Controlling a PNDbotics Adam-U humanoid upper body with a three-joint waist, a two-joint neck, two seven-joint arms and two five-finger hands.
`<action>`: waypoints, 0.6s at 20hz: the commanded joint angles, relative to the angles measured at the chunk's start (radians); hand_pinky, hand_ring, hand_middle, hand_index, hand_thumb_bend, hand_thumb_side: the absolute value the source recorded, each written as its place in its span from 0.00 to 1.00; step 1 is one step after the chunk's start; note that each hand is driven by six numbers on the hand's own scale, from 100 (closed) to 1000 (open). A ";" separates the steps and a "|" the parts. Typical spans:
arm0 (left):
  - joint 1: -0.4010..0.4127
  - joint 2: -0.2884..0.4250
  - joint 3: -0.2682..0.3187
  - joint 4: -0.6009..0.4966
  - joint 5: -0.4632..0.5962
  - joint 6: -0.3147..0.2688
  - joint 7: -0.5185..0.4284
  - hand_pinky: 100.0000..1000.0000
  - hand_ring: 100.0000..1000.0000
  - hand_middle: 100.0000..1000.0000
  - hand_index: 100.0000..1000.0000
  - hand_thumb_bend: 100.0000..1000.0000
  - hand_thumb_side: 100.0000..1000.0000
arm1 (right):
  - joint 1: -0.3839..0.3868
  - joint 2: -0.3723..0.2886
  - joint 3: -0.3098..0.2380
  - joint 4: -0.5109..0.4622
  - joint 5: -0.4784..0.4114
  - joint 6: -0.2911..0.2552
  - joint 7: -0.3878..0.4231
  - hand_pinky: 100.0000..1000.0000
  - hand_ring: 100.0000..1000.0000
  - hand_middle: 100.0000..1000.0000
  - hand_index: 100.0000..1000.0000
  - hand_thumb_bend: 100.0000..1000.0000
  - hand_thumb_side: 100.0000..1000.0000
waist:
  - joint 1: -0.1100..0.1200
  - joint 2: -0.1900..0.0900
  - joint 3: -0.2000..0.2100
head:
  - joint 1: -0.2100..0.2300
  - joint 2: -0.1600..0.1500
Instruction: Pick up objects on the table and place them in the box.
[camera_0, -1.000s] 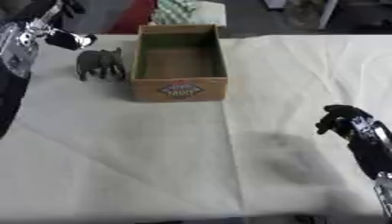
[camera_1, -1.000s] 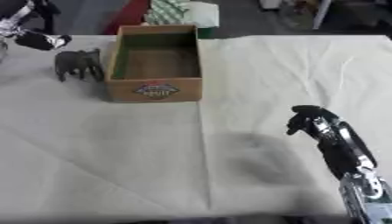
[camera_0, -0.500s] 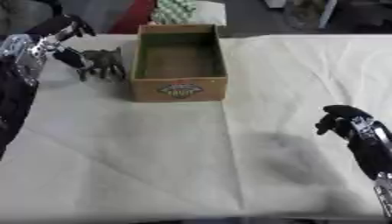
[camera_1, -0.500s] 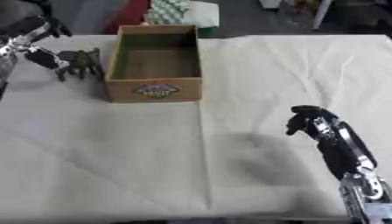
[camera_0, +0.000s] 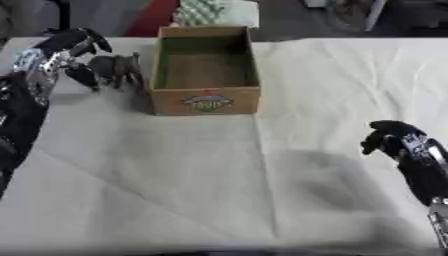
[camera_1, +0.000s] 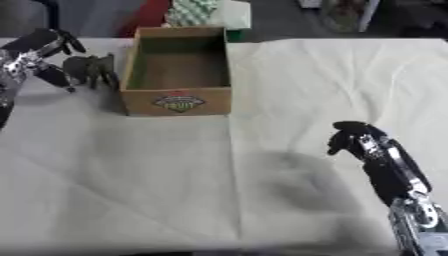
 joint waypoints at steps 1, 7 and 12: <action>-0.013 0.012 0.007 -0.002 -0.029 0.025 0.048 0.71 0.68 0.68 0.73 0.38 0.00 | -0.011 -0.010 -0.001 -0.013 0.003 -0.002 0.003 0.71 0.47 0.50 0.72 0.00 0.75 | 0.000 -0.011 -0.002 | 0.004 0.005; -0.003 0.002 0.003 0.022 -0.071 0.050 0.086 0.70 0.65 0.64 0.70 0.37 0.00 | -0.012 -0.008 0.000 -0.012 0.005 -0.001 0.004 0.71 0.47 0.50 0.72 0.00 0.76 | 0.000 -0.008 -0.002 | 0.003 0.005; 0.003 -0.001 0.003 0.036 -0.088 0.047 0.068 0.67 0.56 0.55 0.65 0.33 0.00 | -0.012 -0.008 0.000 -0.012 0.005 -0.001 0.004 0.71 0.47 0.50 0.72 0.00 0.76 | 0.000 -0.008 -0.001 | 0.003 0.005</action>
